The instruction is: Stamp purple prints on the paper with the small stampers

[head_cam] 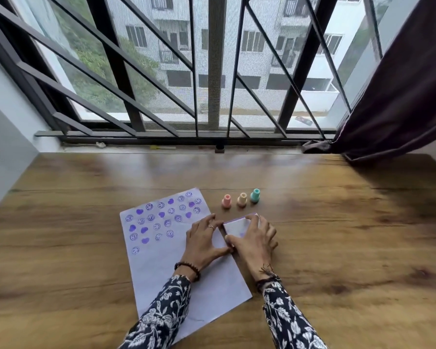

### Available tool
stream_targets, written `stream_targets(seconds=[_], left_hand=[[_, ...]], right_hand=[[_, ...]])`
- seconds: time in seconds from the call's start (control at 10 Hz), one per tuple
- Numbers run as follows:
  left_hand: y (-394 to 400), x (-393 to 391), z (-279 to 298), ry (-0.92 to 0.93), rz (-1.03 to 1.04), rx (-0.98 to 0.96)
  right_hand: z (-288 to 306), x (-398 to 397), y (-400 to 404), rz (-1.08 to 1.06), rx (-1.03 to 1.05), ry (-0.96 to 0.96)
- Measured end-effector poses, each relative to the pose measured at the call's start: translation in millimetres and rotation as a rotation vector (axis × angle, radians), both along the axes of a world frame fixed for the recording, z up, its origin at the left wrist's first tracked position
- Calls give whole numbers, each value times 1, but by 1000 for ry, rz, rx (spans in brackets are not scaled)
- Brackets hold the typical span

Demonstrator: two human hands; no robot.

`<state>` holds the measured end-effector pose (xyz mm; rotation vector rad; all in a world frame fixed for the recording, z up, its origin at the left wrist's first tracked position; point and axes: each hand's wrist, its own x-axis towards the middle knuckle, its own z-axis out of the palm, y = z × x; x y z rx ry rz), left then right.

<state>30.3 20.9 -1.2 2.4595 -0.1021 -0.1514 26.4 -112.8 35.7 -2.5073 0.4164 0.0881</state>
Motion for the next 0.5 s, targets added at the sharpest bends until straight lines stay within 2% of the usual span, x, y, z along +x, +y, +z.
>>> stream_targets(seconds=[0.4, 0.5], left_hand=[[3, 7, 8, 53, -134, 98], [3, 5, 9, -14, -124, 82]], right_hand=[[-4, -3, 9, -55, -57, -65], [-4, -5, 5, -34, -96, -137]])
